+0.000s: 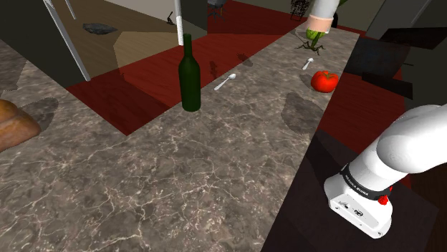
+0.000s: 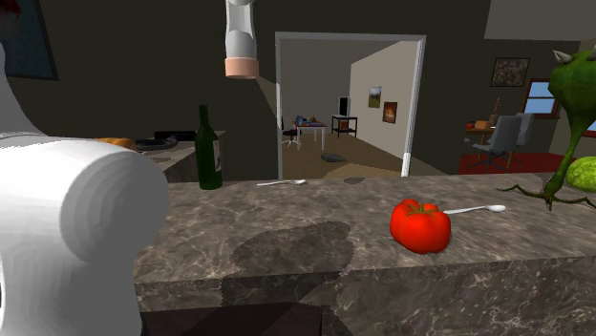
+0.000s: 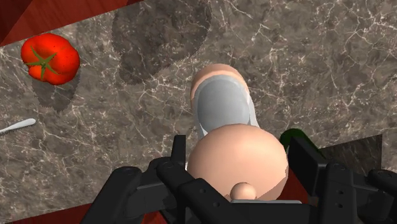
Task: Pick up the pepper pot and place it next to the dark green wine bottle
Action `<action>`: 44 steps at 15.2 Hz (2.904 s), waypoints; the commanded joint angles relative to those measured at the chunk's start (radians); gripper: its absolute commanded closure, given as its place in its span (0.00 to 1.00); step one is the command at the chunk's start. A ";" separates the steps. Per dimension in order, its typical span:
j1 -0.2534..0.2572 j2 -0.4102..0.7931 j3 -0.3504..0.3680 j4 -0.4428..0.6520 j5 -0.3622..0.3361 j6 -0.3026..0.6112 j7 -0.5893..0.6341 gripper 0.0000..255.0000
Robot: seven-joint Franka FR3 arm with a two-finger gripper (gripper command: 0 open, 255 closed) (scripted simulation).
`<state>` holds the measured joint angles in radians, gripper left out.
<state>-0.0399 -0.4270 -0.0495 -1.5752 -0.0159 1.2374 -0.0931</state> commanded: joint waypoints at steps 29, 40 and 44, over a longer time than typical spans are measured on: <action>0.193 0.469 0.373 0.378 -0.041 0.078 0.552 1.00; 0.177 0.362 0.356 0.089 -0.004 0.266 0.534 1.00; 0.175 0.337 0.353 0.005 0.004 0.327 0.531 1.00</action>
<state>0.1366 -0.0793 0.3051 -1.5458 -0.0156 1.5495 0.4402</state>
